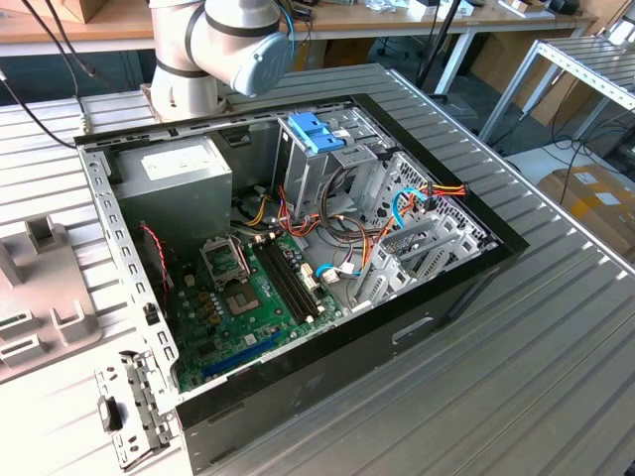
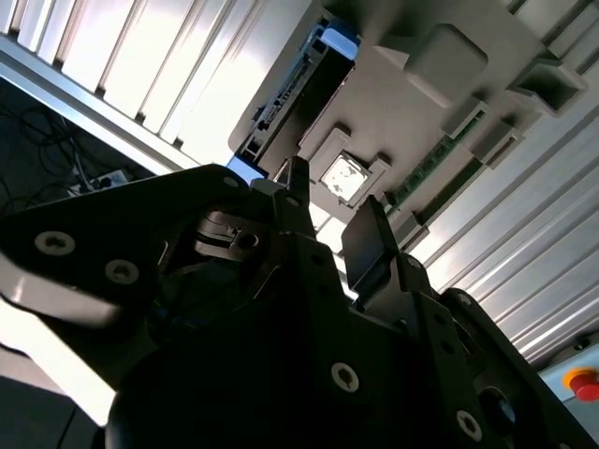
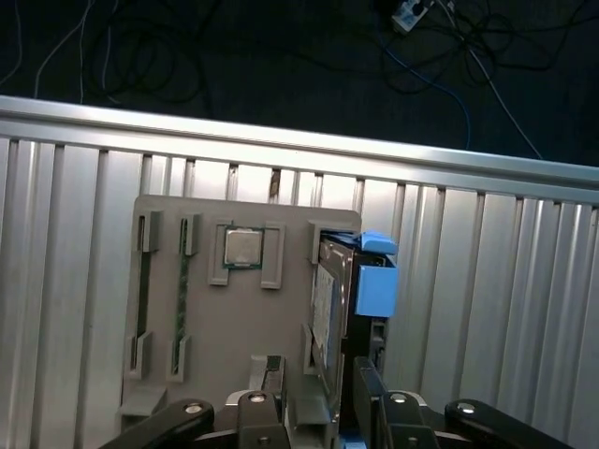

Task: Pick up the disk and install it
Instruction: 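Pick up the disk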

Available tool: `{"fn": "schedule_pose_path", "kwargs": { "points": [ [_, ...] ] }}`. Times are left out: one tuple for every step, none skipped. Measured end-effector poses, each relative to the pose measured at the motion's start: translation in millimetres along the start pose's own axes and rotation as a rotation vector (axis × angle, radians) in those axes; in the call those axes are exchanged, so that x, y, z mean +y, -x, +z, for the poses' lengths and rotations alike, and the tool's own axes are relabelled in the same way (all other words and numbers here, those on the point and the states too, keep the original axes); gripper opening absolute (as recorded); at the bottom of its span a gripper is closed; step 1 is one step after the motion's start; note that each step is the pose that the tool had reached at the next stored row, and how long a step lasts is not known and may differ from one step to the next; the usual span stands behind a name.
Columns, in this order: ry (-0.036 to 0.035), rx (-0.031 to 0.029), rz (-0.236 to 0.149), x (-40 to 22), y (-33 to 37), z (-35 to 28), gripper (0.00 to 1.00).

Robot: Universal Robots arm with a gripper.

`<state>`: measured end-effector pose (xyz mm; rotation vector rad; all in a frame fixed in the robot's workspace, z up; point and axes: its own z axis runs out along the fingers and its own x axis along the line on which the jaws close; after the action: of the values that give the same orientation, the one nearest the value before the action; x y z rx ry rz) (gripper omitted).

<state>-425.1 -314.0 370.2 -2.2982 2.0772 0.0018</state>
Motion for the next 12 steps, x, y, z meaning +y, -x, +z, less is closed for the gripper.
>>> {"fn": "schedule_pose_path", "kwargs": {
  "points": [
    [0.0, 0.0, 0.003, 0.1, 0.4, 0.3, 0.42],
    [0.0, 0.0003, 0.009, 0.2, 0.6, 0.6, 0.42],
    [-0.0003, 0.0006, 0.017, 0.4, 0.7, 1.0, 0.42],
    [-0.0005, 0.0009, 0.025, 0.6, 0.8, 1.4, 0.42],
    [-0.0009, 0.0011, 0.034, 0.8, 0.8, 1.9, 0.42],
    [-0.001, 0.0014, 0.042, 1.1, 0.9, 2.2, 0.42],
    [-0.0014, 0.0017, 0.05, 1.5, 1.0, 2.6, 0.42],
    [-0.0018, 0.002, 0.062, 2.4, 1.5, 3.4, 0.42],
    [-0.0019, 0.0021, 0.066, 3.2, 2.1, 3.7, 0.42],
    [-0.002, 0.0022, 0.067, 3.9, 3.0, 3.9, 0.42],
    [-0.0019, 0.0023, 0.069, 4.4, 4.4, 4.1, 0.42],
    [-0.0019, 0.0023, 0.069, 4.6, 5.4, 4.2, 0.42]
  ]
}}
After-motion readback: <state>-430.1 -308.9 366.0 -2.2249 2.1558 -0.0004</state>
